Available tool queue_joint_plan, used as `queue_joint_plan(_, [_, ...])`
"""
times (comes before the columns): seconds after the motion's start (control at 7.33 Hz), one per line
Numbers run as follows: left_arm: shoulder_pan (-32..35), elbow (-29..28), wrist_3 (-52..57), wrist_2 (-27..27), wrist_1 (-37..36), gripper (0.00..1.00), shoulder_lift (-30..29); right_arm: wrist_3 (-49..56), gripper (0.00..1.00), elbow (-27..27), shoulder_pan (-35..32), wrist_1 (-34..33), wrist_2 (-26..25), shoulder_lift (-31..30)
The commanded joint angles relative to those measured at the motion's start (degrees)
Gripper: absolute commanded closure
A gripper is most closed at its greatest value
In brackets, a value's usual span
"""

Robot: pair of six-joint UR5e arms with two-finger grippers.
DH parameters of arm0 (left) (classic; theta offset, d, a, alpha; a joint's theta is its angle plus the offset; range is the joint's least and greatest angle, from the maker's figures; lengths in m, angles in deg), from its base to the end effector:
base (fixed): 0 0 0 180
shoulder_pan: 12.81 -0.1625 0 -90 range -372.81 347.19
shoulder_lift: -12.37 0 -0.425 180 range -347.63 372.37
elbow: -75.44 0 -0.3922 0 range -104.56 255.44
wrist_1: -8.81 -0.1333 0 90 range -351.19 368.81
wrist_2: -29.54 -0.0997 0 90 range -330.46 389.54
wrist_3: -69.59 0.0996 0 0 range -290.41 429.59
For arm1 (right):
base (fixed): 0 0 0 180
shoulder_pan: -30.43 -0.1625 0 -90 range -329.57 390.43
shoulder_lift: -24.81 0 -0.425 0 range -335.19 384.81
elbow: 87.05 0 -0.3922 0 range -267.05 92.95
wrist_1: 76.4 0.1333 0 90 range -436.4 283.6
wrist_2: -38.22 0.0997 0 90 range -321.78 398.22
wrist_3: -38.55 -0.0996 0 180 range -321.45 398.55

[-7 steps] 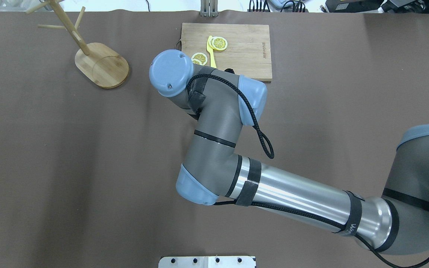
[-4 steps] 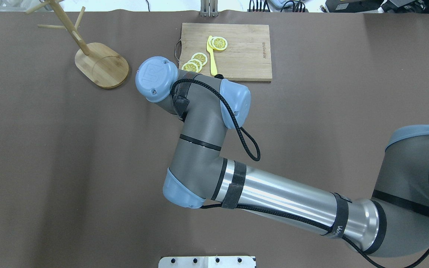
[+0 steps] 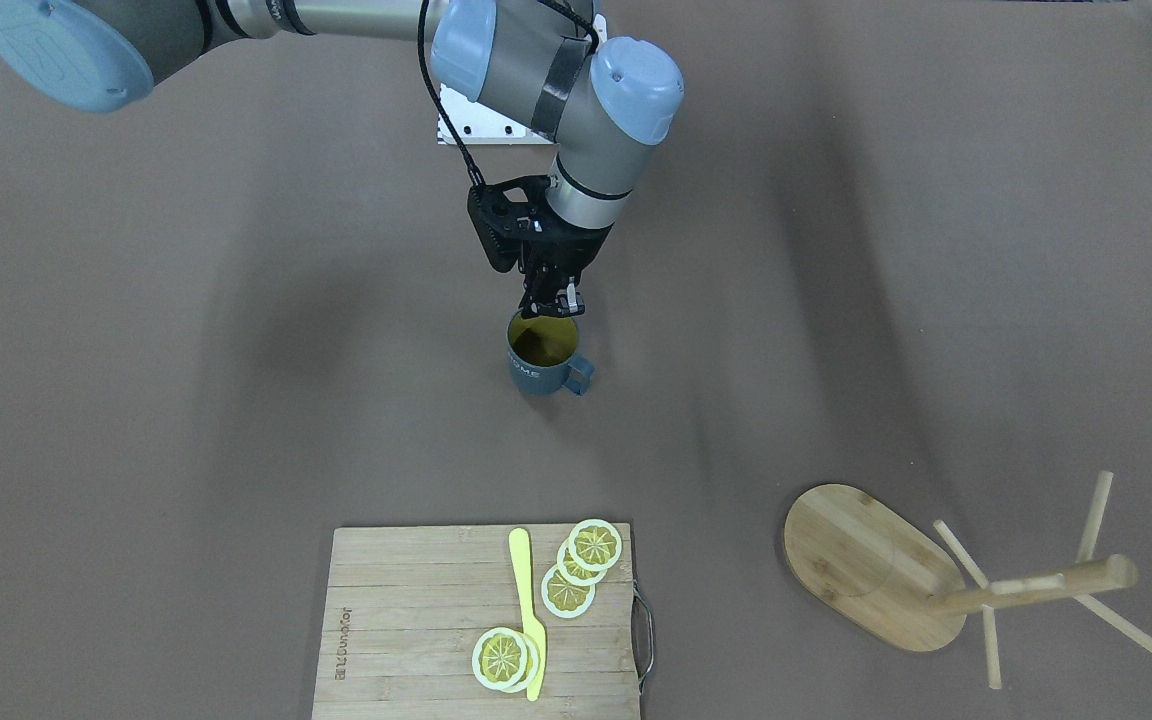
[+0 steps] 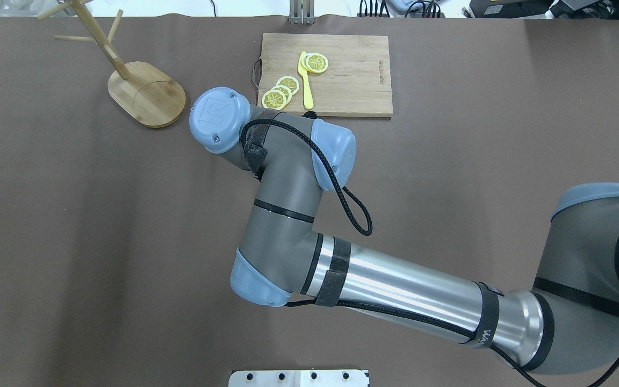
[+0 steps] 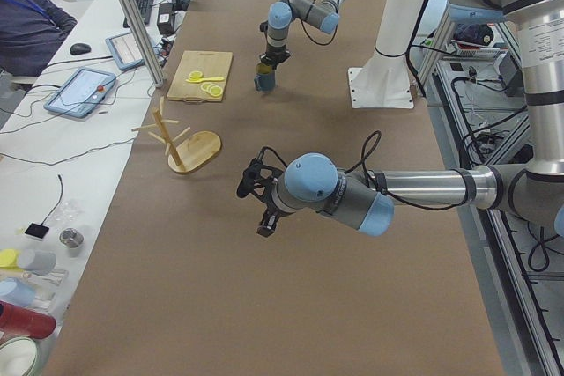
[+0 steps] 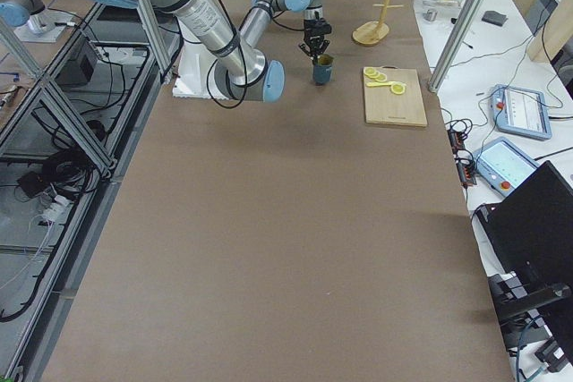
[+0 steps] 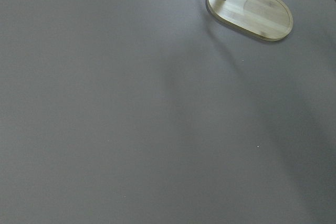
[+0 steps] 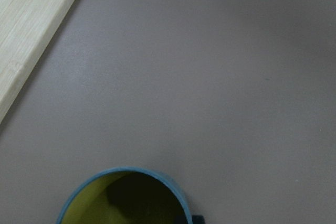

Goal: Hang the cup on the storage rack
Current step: 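Lower the blue mug onto the table before the board, open right gripper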

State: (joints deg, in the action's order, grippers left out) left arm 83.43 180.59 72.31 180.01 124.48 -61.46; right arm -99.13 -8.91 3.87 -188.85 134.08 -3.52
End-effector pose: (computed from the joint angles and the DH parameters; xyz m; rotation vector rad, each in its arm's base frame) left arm -0.0882 -0.3775 0.5807 0.4687 1.0038 0.1719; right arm -0.6259 -0.4505 0.1068 -0.1990 -0.4819 1.2441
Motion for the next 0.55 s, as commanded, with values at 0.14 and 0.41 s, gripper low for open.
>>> queue_joint_plan(0.14, [0.0, 0.1, 0.0, 0.0, 0.0, 0.01, 0.0, 0.5, 0.49, 0.1, 0.9, 1.1, -1.4, -0.7])
queue_joint_plan(0.41, [0.0, 0.1, -0.1, 0.0, -0.2, 0.01, -0.1, 5.6, 0.0, 2.1, 0.2, 0.9, -1.8, -0.6])
